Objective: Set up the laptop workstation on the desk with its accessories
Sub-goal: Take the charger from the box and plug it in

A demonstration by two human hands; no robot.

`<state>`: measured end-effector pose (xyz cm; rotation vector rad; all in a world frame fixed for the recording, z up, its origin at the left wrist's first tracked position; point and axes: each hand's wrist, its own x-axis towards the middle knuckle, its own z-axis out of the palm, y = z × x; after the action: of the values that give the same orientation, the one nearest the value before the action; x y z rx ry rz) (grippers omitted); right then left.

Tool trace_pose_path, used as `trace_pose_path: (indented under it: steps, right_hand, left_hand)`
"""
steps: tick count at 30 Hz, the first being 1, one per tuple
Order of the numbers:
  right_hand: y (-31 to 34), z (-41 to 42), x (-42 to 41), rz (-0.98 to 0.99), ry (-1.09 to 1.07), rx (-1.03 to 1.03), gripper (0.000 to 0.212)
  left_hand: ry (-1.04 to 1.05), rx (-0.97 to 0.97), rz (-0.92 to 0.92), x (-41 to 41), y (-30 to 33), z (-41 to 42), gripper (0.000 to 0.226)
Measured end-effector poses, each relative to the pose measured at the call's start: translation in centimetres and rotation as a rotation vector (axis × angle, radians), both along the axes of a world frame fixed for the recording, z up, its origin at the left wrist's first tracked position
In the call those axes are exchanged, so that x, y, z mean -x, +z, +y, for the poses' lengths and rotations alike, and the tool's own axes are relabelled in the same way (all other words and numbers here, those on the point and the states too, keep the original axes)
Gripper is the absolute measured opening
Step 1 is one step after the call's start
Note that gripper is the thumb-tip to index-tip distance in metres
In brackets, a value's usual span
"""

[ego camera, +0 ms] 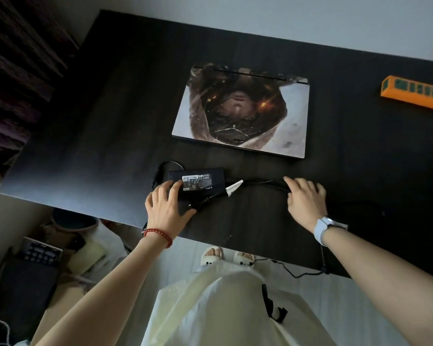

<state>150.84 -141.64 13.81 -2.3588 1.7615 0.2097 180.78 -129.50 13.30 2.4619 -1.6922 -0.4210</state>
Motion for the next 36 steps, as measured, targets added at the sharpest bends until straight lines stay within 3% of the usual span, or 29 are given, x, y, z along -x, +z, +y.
trace_pose_path:
  steps: [7, 10, 13, 17, 22, 24, 26, 31, 34, 36]
  right_hand:
    - [0.5, 1.7, -0.4, -0.032, 0.01, -0.043, 0.053]
    - [0.8, 2.8, 0.7, -0.118, -0.049, -0.008, 0.053]
    - [1.2, 4.4, 1.6, -0.258, -0.207, 0.056, 0.045]
    - [1.5, 7.4, 4.0, -0.362, -0.46, 0.16, 0.029]
    - [0.5, 11.2, 6.8, -0.224, -0.896, -0.087, 0.038]
    - [0.0, 11.5, 6.0, -0.088, -0.878, -0.214, 0.03]
    - [-0.1, 11.3, 5.3, -0.072, -0.822, -0.24, 0.025]
    - [1.7, 11.9, 6.1, -0.677, -0.901, -0.38, 0.01]
    - [4.2, 11.5, 8.0, -0.902, -0.976, -0.332, 0.008]
    - [6.1, 10.7, 9.1, -0.964, -0.933, -0.339, 0.007]
  left_hand:
    - [-0.225, 0.027, -0.072, 2.9, 0.4, -0.1, 0.052]
    - [-0.222, -0.029, -0.023, 4.2, 0.6, -1.1, 0.047]
    - [-0.289, -0.001, -0.033, 5.4, 1.1, -2.2, 0.048]
    - [-0.544, 0.096, -0.073, 8.6, 1.6, -3.6, 0.049]
    - [-0.807, 0.067, -0.007, 13.8, 1.4, -4.9, 0.05]
    - [-0.849, 0.029, 0.062, 15.5, 1.1, -5.3, 0.048]
    - [-0.935, 0.006, 0.091, 17.3, 0.7, -5.9, 0.051]
    - [-1.244, -0.006, 0.005, 20.7, 1.0, -7.4, 0.067]
    - [-1.382, 0.0, -0.012, 22.5, 1.6, -8.2, 0.056]
    - [-1.384, 0.093, 0.086, 23.5, 2.6, -8.9, 0.037]
